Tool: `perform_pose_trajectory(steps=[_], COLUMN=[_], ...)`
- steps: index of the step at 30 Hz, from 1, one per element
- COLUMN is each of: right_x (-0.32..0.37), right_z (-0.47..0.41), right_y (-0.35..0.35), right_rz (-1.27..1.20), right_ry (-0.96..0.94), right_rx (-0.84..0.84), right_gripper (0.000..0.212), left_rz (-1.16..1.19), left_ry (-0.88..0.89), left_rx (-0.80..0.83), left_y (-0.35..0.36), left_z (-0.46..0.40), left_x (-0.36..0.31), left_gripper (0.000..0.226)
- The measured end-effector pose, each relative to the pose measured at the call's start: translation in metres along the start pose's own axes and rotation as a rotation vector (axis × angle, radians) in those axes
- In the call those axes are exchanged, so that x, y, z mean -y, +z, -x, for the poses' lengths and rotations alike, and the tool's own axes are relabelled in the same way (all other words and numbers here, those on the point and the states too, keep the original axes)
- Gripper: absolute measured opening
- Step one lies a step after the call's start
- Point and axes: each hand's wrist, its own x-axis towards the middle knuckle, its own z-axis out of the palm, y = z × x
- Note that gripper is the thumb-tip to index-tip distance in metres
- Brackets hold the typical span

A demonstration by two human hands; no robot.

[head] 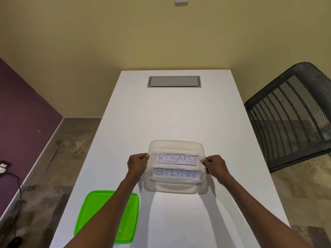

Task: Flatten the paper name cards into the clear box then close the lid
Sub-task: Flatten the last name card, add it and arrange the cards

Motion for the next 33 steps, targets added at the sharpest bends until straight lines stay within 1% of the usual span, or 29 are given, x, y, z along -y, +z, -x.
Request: perform_pose_trajectory(steps=[6,13,20,23,28,29,33], right_x=[-0.012,-0.017,-0.017,-0.018,-0.016,-0.016,-0.016], right_z=[-0.009,-0.015,-0.016,-0.016,-0.015,-0.015,-0.013], right_y=[-0.002,-0.002,-0.002,-0.002,-0.001,-0.001,-0.002], right_rz=[0.020,0.018,0.064,0.069,0.073,0.075,0.077], right_ry=[0.001,-0.002,-0.005,-0.022,-0.019,-0.019,-0.013], right_rx=[0.024,0.032,0.047,0.049,0.044,0.042,0.039], right_gripper=[0.035,0.041,0.035,0.038,0.038,0.038,0.040], left_rz=[-0.047,-0.098,-0.123,-0.131,-0.130,-0.130,-0.124], left_ry=[0.011,0.031,0.027,0.015,0.019,0.018,0.003], left_rx=[-0.023,-0.039,-0.044,-0.047,-0.036,-0.032,0.001], left_y=[0.011,0.016,0.019,0.017,0.017,0.017,0.014], left_z=[-0.003,-0.005,-0.004,-0.008,-0.007,-0.007,-0.004], left_x=[0.010,0.013,0.016,0.021,0.018,0.018,0.016], left_gripper=[0.019,0.022,0.023,0.029,0.027,0.022,0.022])
